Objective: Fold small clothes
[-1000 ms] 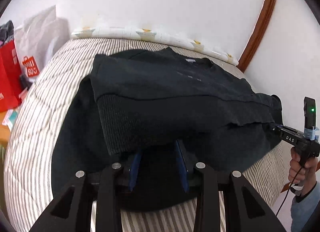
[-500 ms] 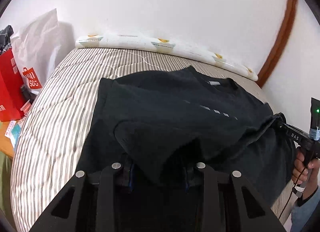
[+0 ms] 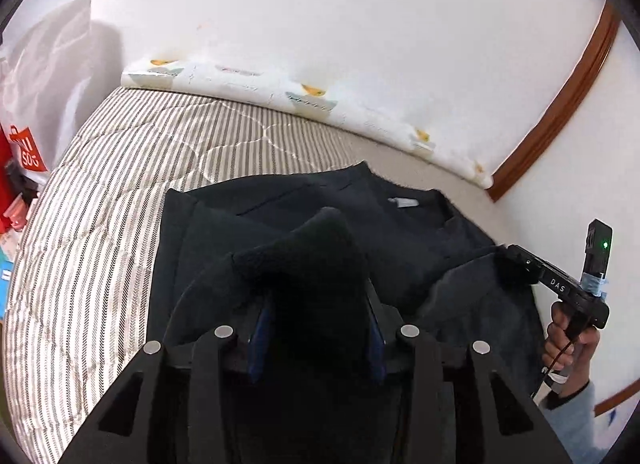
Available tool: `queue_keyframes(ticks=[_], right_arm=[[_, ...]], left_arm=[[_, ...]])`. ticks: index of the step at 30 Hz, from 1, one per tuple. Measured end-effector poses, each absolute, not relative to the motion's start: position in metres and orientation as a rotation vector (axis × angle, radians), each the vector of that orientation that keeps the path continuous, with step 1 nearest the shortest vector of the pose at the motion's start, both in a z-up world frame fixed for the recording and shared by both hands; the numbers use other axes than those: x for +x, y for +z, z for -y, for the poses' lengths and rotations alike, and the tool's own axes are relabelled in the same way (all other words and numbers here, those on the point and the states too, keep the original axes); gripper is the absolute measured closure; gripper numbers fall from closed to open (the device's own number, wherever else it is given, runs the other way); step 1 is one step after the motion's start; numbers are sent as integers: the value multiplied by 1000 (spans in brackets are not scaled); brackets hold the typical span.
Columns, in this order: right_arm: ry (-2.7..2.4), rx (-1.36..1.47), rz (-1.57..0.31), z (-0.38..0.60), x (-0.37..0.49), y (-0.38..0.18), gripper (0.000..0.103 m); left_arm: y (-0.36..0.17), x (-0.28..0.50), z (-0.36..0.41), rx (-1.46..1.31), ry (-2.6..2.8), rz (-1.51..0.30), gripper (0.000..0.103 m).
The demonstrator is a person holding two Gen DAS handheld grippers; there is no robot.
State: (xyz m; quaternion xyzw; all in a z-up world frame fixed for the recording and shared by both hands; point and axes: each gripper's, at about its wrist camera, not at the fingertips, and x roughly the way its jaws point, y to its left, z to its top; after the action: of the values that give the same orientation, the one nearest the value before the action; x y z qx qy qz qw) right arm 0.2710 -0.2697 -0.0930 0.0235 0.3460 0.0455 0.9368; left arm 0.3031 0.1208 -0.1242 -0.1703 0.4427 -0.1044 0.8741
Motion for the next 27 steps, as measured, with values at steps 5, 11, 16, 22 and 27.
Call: queue_keyframes(ticks=[5, 11, 16, 22, 27], right_arm=[[15, 23, -642, 298, 243, -70, 64], [17, -4, -671, 320, 214, -82, 44], [47, -98, -730, 313, 207, -108, 43], [-14, -257, -717, 303, 220, -125, 44], [34, -309, -725, 297, 256, -132, 61]], left_arm=[[-108, 289, -134, -347, -181, -827, 50], [-112, 287, -137, -241, -125, -861, 45], [-124, 299, -133, -131, -65, -911, 45], [-140, 315, -125, -42, -81, -953, 45], [-150, 332, -121, -8, -103, -960, 46]])
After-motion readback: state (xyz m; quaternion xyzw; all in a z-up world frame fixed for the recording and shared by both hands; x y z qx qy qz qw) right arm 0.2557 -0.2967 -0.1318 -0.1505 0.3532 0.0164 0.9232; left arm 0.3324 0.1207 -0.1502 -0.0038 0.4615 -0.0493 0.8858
